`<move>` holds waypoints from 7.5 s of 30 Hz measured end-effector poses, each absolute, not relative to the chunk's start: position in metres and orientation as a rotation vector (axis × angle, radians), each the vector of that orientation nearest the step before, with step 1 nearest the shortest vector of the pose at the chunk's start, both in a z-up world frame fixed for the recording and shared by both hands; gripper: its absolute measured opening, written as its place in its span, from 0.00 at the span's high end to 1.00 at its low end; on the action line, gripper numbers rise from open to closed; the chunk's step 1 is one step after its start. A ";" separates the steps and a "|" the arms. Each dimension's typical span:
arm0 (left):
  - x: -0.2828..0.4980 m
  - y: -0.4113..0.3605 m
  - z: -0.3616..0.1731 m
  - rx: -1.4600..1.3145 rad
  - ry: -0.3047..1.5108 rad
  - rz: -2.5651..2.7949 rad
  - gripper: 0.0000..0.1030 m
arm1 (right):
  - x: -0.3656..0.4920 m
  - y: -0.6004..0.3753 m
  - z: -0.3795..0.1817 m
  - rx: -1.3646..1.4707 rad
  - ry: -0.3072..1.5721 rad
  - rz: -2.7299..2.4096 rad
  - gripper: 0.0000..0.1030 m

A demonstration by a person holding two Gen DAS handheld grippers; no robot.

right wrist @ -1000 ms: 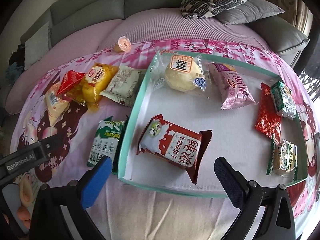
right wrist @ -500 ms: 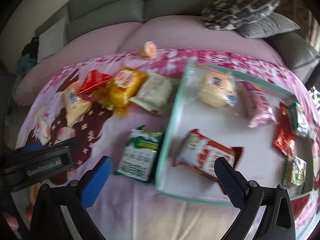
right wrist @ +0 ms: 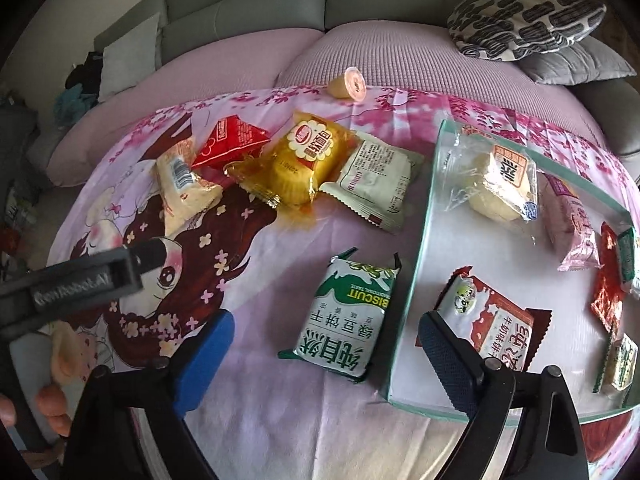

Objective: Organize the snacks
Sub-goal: 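Withdraw both tools from the tray toward the snack pile, then grasp the green-white biscuit pack beside the tray with the right tool, then grasp the tan bread pack with the left tool while the right holds the biscuit pack, then carry both packs over the tray and open both tools, then withdraw both tools from the tray toward the snack pile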

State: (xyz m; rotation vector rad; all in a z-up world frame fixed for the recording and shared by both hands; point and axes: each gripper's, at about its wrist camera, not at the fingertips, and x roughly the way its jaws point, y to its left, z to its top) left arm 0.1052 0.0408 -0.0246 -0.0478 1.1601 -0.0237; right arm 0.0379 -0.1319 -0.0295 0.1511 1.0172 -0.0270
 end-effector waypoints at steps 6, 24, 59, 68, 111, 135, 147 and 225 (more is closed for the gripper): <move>0.108 0.044 -0.022 -0.087 1.161 -0.052 0.02 | 0.038 -0.132 -0.026 0.140 1.009 -0.029 0.20; 0.109 0.040 -0.025 -0.095 1.177 -0.070 0.02 | 0.042 -0.129 -0.022 0.097 1.024 -0.048 0.32; 0.114 0.056 -0.031 -0.185 1.206 -0.048 0.02 | 0.061 -0.100 -0.045 0.115 1.125 -0.049 0.42; 0.124 0.050 -0.044 -0.148 1.243 -0.029 0.02 | 0.064 -0.095 -0.054 0.093 1.117 -0.044 0.54; 0.210 0.043 -0.037 -0.310 1.183 -0.032 0.60 | 0.069 -0.121 -0.057 0.213 1.032 0.032 0.59; 0.156 0.054 0.034 -0.330 1.056 -0.027 0.70 | 0.038 -0.154 -0.003 0.320 0.907 0.017 0.59; 0.131 -0.036 0.063 -0.233 1.056 -0.313 0.70 | 0.002 -0.263 0.012 0.471 0.831 -0.256 0.59; 0.094 -0.165 0.011 0.238 0.999 -0.261 0.08 | -0.031 -0.352 -0.004 0.505 0.859 -0.474 0.00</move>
